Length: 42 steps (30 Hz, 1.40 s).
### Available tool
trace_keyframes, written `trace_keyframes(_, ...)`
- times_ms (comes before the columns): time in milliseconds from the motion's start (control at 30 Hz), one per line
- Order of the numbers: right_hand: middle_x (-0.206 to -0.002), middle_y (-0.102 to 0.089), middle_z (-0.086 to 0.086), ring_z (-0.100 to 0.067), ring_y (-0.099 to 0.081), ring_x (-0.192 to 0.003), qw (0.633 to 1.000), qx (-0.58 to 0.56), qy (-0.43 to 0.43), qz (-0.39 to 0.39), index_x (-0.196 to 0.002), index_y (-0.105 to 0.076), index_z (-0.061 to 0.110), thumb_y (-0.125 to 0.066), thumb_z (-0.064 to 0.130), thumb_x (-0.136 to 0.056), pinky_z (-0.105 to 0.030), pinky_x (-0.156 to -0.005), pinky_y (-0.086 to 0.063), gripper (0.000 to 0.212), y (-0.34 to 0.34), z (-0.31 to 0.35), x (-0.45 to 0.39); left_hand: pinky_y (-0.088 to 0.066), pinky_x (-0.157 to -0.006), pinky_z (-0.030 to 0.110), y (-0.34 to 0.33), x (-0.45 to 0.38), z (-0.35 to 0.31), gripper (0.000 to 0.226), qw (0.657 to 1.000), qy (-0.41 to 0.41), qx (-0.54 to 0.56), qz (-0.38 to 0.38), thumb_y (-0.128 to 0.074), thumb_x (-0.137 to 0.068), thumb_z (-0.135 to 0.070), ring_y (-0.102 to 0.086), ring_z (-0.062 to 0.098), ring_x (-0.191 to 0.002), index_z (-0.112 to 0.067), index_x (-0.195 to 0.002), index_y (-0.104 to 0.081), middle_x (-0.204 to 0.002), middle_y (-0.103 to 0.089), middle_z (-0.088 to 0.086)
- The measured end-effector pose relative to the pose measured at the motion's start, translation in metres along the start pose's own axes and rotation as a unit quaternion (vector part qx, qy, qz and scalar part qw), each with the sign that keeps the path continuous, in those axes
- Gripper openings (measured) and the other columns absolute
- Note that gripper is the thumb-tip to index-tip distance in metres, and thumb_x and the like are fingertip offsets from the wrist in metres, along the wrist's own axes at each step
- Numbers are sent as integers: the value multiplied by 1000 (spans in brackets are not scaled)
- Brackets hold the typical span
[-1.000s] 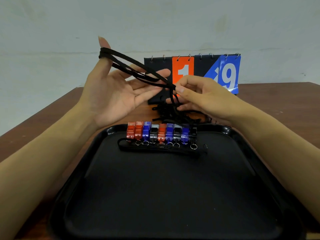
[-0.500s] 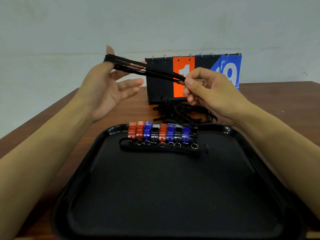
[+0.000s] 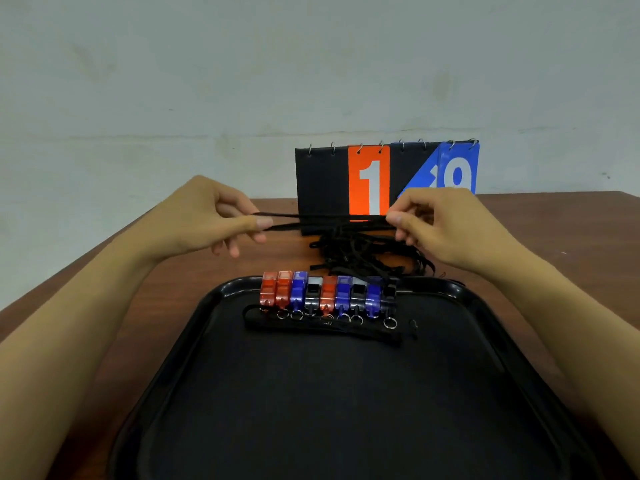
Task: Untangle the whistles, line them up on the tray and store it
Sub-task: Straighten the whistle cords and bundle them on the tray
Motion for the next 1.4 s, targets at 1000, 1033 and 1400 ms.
trace_keyframes(1000,-79,-75,1,-7,-67,-66,931,-19,25,363,-79,-68,21,-77,24,-88,-19,-65,-54,14,-5,28,24,-49,-49,20,-8,18,1,39,881,171,-184,402,-70,-84,-49,-71,12,-56,-11,-90,-78,-85,-82,6)
trace_keyframes(1033,-80,-75,0,-10,-69,-68,928,-16,23,371,-80,-68,21,-77,24,-89,-19,-67,-55,13,-6,28,24,-49,-49,20,-10,18,2,38,874,177,-193,410,-69,-86,-48,-71,11,-57,-11,-92,-77,-85,-82,5)
trace_keyframes(1400,-82,-75,5,-14,-72,-69,911,-6,13,411,-85,-71,26,-75,37,-90,-23,-67,-57,13,-9,28,26,-39,-50,19,-19,20,6,48,839,198,-246,443,-68,-91,-56,-73,6,-62,-10,-98,-76,-87,-82,-1)
Point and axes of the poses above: each hand's wrist, its own x-axis away from the middle knuckle, its own y-axis out of the back of the hand, z = x × y, the point moved 2 cm from there along -x, towards the middle knuckle
